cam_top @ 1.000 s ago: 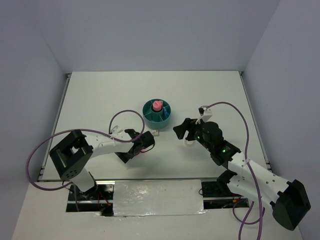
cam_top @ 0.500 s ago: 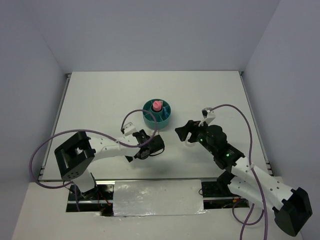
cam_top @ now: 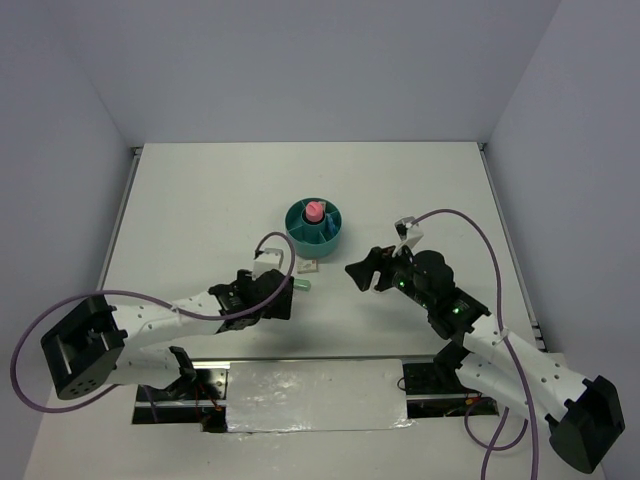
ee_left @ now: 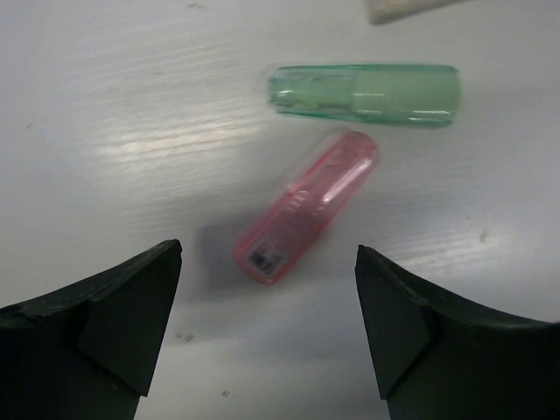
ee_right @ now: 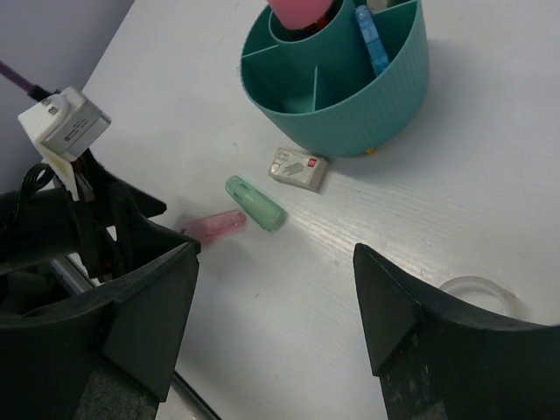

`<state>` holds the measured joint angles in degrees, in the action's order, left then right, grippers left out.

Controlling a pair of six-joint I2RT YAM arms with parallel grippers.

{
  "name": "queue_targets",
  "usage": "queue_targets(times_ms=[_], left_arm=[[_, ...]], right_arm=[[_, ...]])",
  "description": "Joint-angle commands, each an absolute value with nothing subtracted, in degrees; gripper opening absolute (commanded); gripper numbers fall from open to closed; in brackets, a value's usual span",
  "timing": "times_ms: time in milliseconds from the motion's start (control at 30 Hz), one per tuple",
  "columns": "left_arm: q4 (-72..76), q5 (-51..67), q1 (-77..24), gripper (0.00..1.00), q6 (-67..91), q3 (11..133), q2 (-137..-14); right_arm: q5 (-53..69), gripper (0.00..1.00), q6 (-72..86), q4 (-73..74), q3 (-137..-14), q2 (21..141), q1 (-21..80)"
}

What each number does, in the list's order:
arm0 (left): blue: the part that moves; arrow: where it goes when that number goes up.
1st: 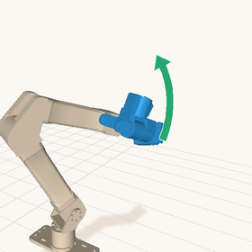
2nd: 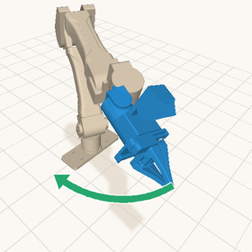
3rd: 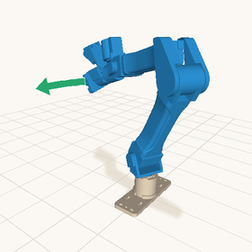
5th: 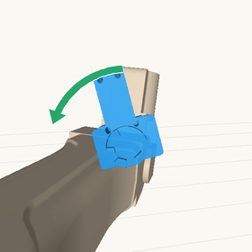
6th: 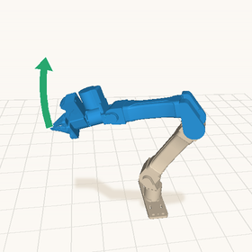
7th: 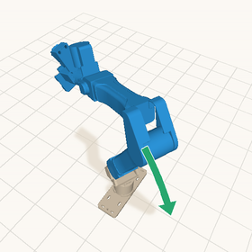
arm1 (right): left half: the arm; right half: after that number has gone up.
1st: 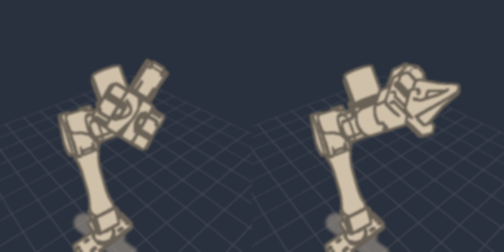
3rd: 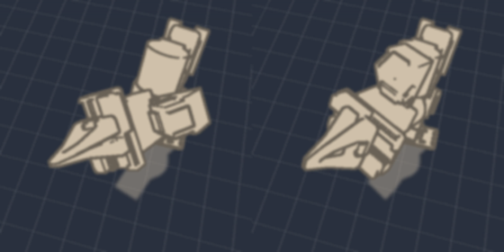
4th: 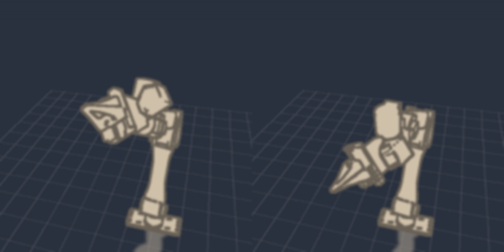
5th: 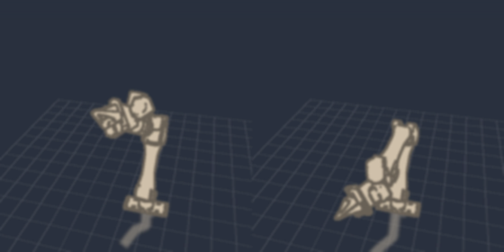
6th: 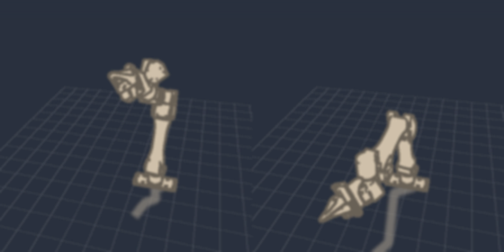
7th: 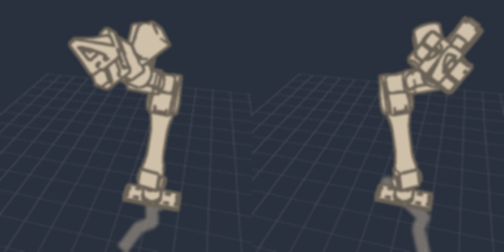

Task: Sort the stationery into containers
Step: Pick up the pen from the center of the board.

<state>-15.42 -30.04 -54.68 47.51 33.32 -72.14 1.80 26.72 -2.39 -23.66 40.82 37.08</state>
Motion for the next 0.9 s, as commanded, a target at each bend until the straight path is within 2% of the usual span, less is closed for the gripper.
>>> queue_targets(times_ms=[0,167,400,633,767,867], left_arm=[[-6.5,-20.0,-54.5,0.92,33.5,34.8,-71.7],[-4.0,-15.4,-54.6,0.9,30.3,35.2,-75.8],[-6.3,-19.9,-54.5,0.89,34.3,34.5,-79.6],[-6.9,-22.1,-54.6,0.88,35.9,33.4,-76.6],[-6.9,-21.7,-55.2,0.81,37.4,33.3,-78.3],[-8.3,-22.8,-56.6,0.69,39.6,33.7,-80.9]], right_arm=[[5.3,0.78,24.6,-3.1,-25.4,41.0,37.7],[6.7,0.78,24.2,-2.9,-26.3,41.7,37.7],[6.9,0.78,23.5,-2.4,-26.5,41.4,37.7],[7.7,0.78,23.8,-3.6,-26.5,42.7,37.7],[8.1,0.78,24.3,-4.2,-26.0,42.6,37.8],[8.3,0.78,24.4,-4.3,-25.8,42.5,37.7]])
